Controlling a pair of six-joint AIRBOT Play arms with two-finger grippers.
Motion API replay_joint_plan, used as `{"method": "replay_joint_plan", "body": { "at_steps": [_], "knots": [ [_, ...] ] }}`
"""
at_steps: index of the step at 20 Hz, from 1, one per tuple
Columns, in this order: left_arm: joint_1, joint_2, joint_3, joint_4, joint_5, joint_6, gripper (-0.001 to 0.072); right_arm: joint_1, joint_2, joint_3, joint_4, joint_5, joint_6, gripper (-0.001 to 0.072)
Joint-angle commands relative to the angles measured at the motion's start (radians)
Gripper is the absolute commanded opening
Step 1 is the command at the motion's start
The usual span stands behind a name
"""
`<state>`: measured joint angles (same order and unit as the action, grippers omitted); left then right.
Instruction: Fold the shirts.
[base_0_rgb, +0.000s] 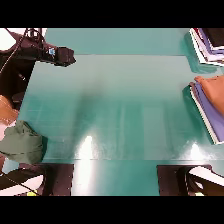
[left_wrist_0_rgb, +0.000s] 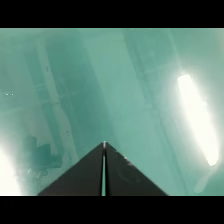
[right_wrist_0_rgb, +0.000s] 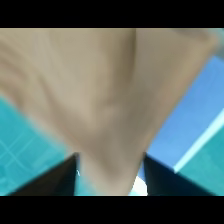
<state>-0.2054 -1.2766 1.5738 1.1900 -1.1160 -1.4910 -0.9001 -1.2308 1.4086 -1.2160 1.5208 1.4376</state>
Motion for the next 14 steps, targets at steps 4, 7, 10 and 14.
{"method": "replay_joint_plan", "body": {
  "at_steps": [4, 7, 10, 14],
  "knots": [
    [0.0, 0.001, 0.0, 0.0, 0.001, 0.006, 0.0025, 0.005, 0.023, -0.016, 0.199, -0.01, -0.007, 0.0485],
    [0.0, 0.001, 0.0, 0.0, -0.001, 0.006, 0.0026, 0.202, 0.023, 0.068, 0.276, -0.014, -0.007, 0.0485],
    [0.0, 0.001, 0.0, 0.0, 0.019, 0.006, 0.0025, 0.463, 0.023, 0.135, 0.28, -0.066, -0.007, 0.0485],
    [0.0, 0.001, 0.0, 0.0, 0.035, 0.006, 0.0025, 0.789, 0.023, 0.18, 0.272, -0.176, -0.012, 0.019]
  ]
}}
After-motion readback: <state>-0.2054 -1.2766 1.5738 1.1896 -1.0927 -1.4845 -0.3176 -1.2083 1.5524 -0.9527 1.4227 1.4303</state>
